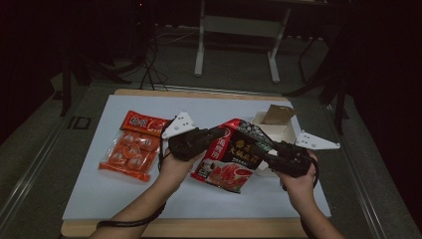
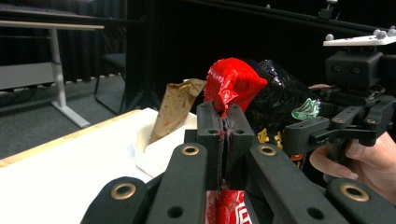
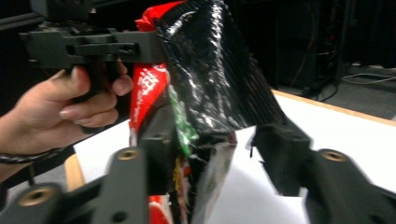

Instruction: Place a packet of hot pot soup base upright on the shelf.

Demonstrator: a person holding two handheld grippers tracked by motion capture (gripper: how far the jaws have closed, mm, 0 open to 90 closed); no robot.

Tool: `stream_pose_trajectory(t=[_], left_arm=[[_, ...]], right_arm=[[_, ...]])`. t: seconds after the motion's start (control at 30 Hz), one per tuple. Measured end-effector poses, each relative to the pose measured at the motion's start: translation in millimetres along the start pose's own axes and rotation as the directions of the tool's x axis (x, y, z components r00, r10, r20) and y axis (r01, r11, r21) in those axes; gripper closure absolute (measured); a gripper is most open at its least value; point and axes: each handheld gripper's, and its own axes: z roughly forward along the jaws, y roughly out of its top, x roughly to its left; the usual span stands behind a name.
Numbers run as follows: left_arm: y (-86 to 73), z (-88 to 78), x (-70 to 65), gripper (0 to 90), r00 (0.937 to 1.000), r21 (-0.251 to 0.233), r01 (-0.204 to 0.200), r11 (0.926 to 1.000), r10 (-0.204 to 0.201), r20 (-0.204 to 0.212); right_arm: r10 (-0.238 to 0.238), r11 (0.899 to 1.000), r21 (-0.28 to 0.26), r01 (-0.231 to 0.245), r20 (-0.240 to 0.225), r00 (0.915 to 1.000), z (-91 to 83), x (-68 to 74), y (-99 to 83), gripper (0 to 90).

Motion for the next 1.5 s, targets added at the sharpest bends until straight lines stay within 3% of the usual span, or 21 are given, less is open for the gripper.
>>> stream_pose_trajectory(t=[0.1,0.2,0.3,0.4,0.47,0.8,0.9,0.97,1.1,1.2,1.23,1.3,1.43,1.5], left_arm=[[-2.8,0.7,0.7,88.6,1.0,0.004,0.007,1.0,-0.007,-0.003],[-4.9,0.9,1.8,88.6,0.9998,-0.002,0.02,0.9998,-0.02,-0.002],[-7.0,1.8,5.5,88.3,0.9997,0.008,0.026,0.9996,-0.026,0.005],[-9.4,1.9,8.7,88.1,0.9991,0.018,0.04,0.999,-0.04,0.014],[-11.4,-1.5,12.2,87.7,0.9968,0.017,0.067,0.9976,-0.067,0.042],[-5.3,-6.9,14.6,79.2,0.9927,0.021,0.075,0.9969,-0.077,0.093],[-4.5,-9.6,16.4,69.1,0.9937,-0.001,0.08,0.9968,-0.08,0.079],[-3.8,-11.3,16.7,53.1,0.9956,0.005,0.078,0.9969,-0.078,0.051],[-7.2,-14.9,17.7,34.2,0.9969,0.028,0.077,0.9967,-0.077,0.015],[-11.4,-18.9,18.7,25.4,0.9959,0.023,0.09,0.9957,-0.09,0.006],[-12.9,-20.6,19.7,24.1,0.9957,0.025,0.088,0.9958,-0.089,0.027],[-15.7,-23.1,19.1,19.2,0.9965,0.031,0.078,0.9965,-0.079,0.029],[-25.7,-24.5,14.0,14.0,0.9988,0.07,0.048,0.9964,-0.047,-0.012],[-30.8,-26.3,11.9,8.8,0.9992,0.086,0.039,0.9955,-0.039,-0.012]], right_arm=[[0.0,0.999,-0.037,-0.001,-0.023,0.9997,-4.2,1.5,2.8,65.8],[-0.008,0.999,-0.037,0.007,-0.017,0.9998,-4.3,2.6,3.8,66.8],[-0.03,0.999,-0.012,0.03,-0.009,0.9995,-3.6,5.5,7.8,73.4],[-0.036,0.999,-0.001,0.036,-0.002,0.9993,-3.3,6.9,9.1,74.6],[-0.062,0.998,0.02,0.061,0.01,0.9981,-2.6,11.2,14.9,76.1],[-0.103,0.994,0.029,0.103,-0.011,0.9946,-6.4,13.1,31.9,76.9],[-0.104,0.994,0.022,0.105,-0.009,0.9945,-8.5,11.5,35.2,77.0],[-0.108,0.994,0.023,0.108,0.001,0.9941,-10.0,9.8,37.3,77.0],[-0.113,0.993,0.021,0.113,0.01,0.9936,-12.7,4.5,43.4,77.0],[-0.12,0.993,0.018,0.12,0.018,0.9926,-14.1,-0.6,48.0,76.9],[-0.118,0.993,0.013,0.118,0.017,0.9928,-14.4,-2.3,49.3,76.9],[-0.124,0.992,0.011,0.124,0.026,0.9919,-14.8,-5.2,52.3,76.9],[-0.129,0.992,-0.002,0.129,0.037,0.991,-15.7,-12.3,58.1,76.8],[-0.13,0.991,-0.006,0.131,0.044,0.9905,-16.2,-16.6,61.2,76.7]])
